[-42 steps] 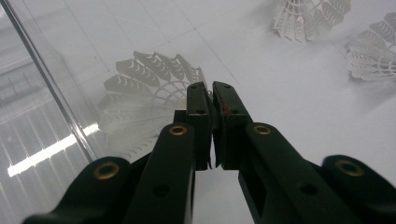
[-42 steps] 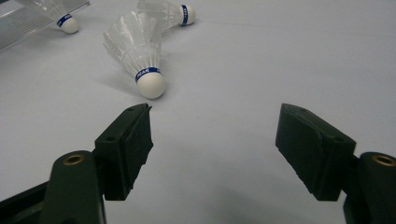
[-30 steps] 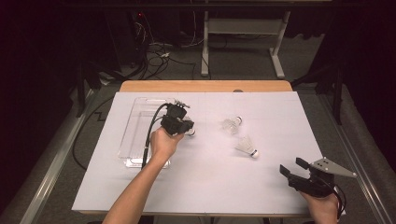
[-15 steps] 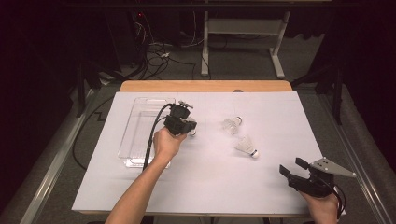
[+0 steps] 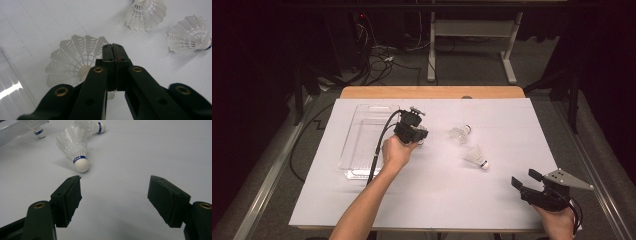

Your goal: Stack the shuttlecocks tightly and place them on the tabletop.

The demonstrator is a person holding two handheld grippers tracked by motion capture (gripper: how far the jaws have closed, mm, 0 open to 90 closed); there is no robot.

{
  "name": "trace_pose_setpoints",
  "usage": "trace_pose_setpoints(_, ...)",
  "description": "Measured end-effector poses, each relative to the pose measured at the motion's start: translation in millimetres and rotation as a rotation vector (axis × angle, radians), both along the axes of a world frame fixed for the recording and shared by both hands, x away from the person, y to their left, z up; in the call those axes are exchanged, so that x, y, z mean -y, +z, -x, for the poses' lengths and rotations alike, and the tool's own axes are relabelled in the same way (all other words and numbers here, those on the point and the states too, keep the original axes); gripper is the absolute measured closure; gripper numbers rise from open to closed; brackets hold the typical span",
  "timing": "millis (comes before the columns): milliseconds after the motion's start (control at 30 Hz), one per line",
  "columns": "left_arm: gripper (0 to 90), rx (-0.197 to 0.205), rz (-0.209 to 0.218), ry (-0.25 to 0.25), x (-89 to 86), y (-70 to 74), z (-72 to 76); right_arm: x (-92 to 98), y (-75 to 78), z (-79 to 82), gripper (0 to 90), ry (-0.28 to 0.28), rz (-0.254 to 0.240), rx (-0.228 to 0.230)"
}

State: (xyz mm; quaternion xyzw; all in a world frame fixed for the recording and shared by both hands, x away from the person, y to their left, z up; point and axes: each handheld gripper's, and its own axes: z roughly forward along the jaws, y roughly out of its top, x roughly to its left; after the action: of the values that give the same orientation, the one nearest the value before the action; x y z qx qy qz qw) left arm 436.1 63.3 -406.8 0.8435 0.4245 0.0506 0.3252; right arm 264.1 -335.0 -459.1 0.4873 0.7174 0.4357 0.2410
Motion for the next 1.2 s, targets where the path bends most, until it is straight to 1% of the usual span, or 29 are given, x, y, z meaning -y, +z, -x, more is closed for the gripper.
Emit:
trace_pose_setpoints(233,89.1,-0.009,0.003,-0.007,9.3,-3.8,-2.8,-0.1,0.0,0.1,27.3,0.001,-0.001,-0.001)
trace_pose_setpoints(433,89.1,-0.015,-0.014,-0.019,18.3,-5.9,-4.9,0.2,-0.1,0.0,27.4,0.000,-0.001,-0.001)
trace_pose_setpoints(633,89.0,-0.019,-0.011,-0.022,23.6,-9.8,-6.4,0.0,0.0,0.3,27.3,-0.001,-0.004,-0.002)
trace_pose_setpoints(1000,89.0,-0.028,-0.028,-0.032,35.6,-18.1,-8.3,0.3,-0.2,0.1,27.4,0.002,-0.001,-0.001)
trace_pose_setpoints(1200,89.0,-0.027,-0.039,-0.034,39.1,-19.7,-9.3,0.1,-0.2,0.2,27.4,0.003,-0.001,-0.001)
